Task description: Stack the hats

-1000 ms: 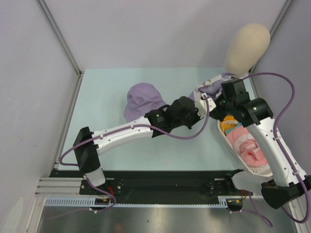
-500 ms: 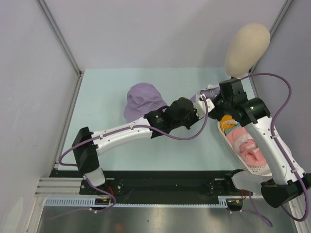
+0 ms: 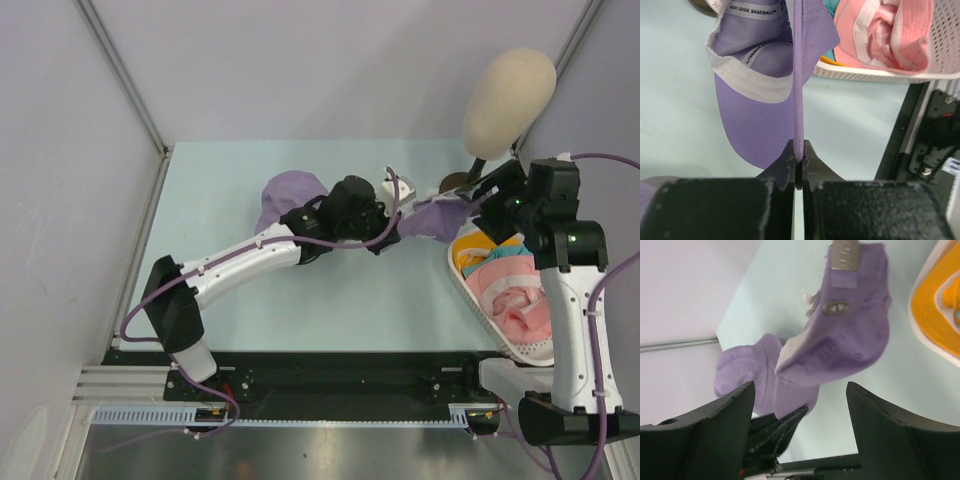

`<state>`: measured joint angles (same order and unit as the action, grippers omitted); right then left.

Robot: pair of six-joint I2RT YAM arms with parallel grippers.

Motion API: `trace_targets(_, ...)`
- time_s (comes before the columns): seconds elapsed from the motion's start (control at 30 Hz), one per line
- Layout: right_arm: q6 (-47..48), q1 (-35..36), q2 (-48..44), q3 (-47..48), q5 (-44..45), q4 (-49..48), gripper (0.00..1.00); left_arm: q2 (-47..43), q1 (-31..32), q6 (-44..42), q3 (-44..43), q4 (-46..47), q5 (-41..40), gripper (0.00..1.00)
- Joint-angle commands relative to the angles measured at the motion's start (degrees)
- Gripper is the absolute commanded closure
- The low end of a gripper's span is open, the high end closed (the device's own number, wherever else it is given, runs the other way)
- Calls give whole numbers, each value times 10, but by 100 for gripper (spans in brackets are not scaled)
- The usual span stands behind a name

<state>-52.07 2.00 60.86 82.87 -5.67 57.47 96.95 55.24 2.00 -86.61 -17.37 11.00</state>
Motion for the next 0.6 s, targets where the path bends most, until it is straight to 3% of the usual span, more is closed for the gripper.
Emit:
trace_targets(0.0, 76, -30, -29, 27, -62, -41, 22, -33, -45, 100, -42, 25, 87, 100)
trace_targets(0.1, 110, -22, -47, 1, -123, -95, 23, -40, -76, 191, -71, 33, 105, 100)
trace_targets(0.2, 119, 45, -83, -43, -105, -151, 25, -43, -107, 315, -91, 46, 114, 100)
trace_targets(0.33, 159, 185, -64, -32, 16, -152, 25, -51, -144, 486, -74, 72, 139, 100)
trace_targets(0.47, 196, 366, -15, 10, 173, -143, 26, -58, -149, 562, -59, 81, 158, 100)
trace_targets(0.57, 224, 429, 34, 60, 303, -111, 26, -74, -150, 618, -45, 73, 150, 100)
